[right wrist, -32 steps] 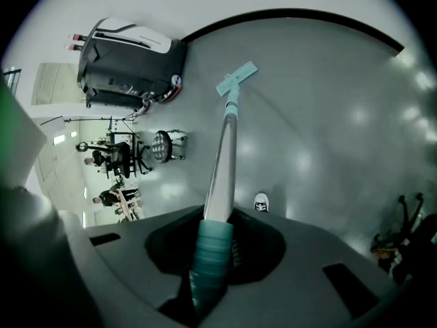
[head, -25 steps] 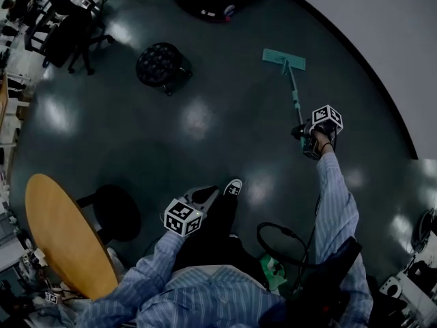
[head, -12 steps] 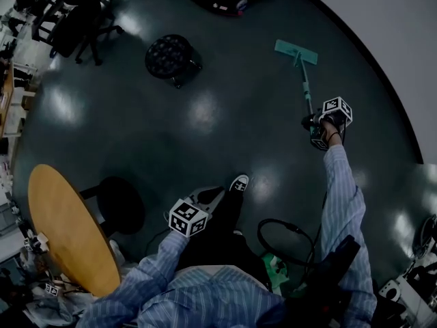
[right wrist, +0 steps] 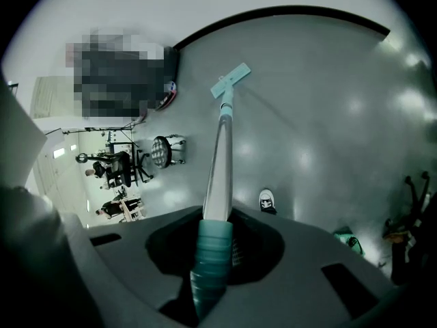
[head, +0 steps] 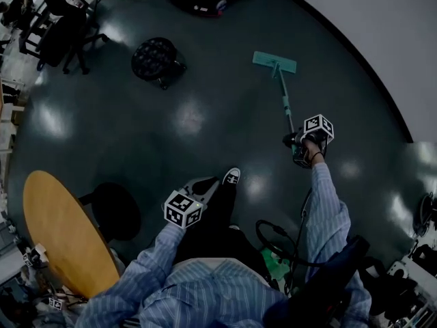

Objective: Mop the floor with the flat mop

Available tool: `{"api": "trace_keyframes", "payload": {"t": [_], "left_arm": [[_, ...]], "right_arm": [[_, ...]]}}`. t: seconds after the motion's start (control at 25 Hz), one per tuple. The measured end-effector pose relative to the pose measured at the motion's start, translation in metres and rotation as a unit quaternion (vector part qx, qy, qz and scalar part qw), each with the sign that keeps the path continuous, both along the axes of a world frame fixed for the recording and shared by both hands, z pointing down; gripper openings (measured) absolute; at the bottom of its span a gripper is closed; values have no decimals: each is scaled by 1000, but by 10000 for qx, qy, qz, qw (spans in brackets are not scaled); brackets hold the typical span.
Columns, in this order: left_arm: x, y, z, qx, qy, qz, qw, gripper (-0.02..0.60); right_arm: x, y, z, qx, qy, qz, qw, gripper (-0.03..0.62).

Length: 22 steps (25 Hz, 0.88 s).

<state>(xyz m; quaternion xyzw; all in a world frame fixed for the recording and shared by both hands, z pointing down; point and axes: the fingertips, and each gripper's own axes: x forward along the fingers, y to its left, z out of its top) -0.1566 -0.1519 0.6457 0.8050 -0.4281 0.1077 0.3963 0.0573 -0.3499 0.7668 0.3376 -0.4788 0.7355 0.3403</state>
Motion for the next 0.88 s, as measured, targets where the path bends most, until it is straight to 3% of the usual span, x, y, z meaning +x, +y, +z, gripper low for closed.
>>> {"api": "trace_keyframes", "payload": {"t": [0.56,0.88], "left_arm": [[37,74,-30,382,-18,519,9979,14],[63,141,-50,607,22,628,9962,14]], "right_arm": [[41,254,-27,-244,-159,-66,9996,66],[78,415,-55,-396,-205,-97,9990,67]]}}
